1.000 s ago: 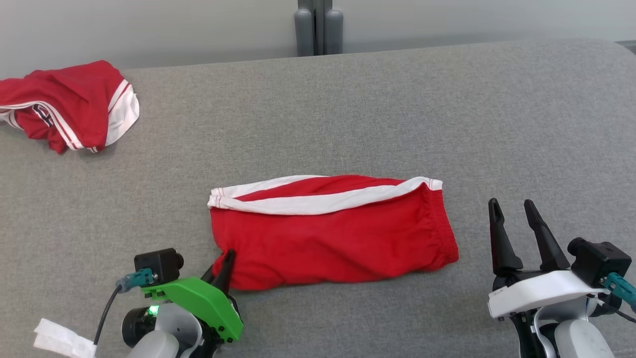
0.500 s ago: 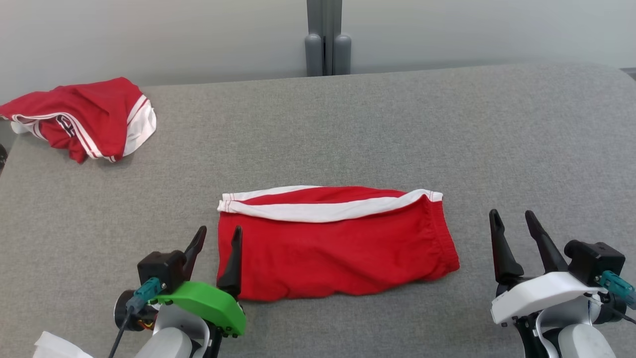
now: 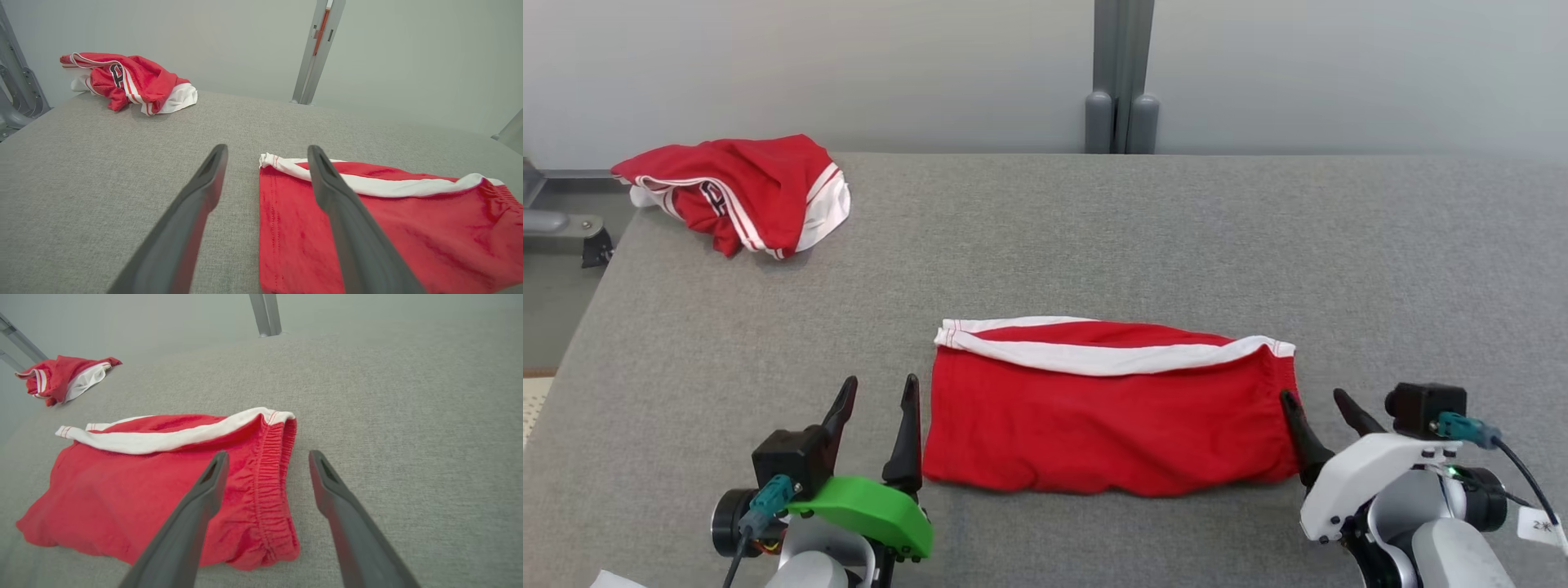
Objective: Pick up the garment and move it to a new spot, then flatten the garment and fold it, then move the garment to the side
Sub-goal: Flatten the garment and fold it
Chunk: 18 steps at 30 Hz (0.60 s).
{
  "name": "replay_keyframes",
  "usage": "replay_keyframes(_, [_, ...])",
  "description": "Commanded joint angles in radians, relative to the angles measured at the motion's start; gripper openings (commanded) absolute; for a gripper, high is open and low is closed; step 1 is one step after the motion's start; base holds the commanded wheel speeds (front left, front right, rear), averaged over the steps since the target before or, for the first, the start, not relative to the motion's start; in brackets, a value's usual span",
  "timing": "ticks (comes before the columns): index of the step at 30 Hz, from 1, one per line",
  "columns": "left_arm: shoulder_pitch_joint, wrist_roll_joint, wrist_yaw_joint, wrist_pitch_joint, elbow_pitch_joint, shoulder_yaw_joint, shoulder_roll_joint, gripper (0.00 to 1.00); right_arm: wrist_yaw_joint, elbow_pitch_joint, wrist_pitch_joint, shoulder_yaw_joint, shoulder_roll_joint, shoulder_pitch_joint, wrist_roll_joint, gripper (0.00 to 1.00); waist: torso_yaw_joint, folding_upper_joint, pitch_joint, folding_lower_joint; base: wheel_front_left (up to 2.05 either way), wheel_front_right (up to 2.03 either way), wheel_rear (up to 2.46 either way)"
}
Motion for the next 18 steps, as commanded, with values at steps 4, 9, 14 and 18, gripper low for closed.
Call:
replay_keyframes(4, [0.006,0.021,0.005,-0.007,-0.018,0.017,-0.007,1.00,0.000,0.085,0.092,-0.014,-0.018,-0.068,-0.018,1.00,0.037,0.0000,0.017,0.0000,0.00,0.00,0.00])
replay_keyframes(9, [-0.003,0.042,0.004,-0.007,-0.027,0.034,-0.015,1.00,0.000,0.182,0.161,-0.018,-0.036,-0.133,0.001,1.00,0.068,0.0000,0.037,0.0000,0.00,0.00,0.00])
replay_keyframes(14, [-0.005,0.056,-0.003,-0.007,-0.028,0.053,-0.023,1.00,0.000,0.272,0.202,-0.016,-0.045,-0.179,0.036,1.00,0.088,0.0000,0.049,0.0000,0.00,0.00,0.00])
replay_keyframes(18, [-0.008,0.063,-0.008,-0.007,-0.023,0.061,-0.029,1.00,0.000,0.336,0.222,0.004,-0.049,-0.211,0.070,1.00,0.096,0.0000,0.054,0.0000,0.00,0.00,0.00])
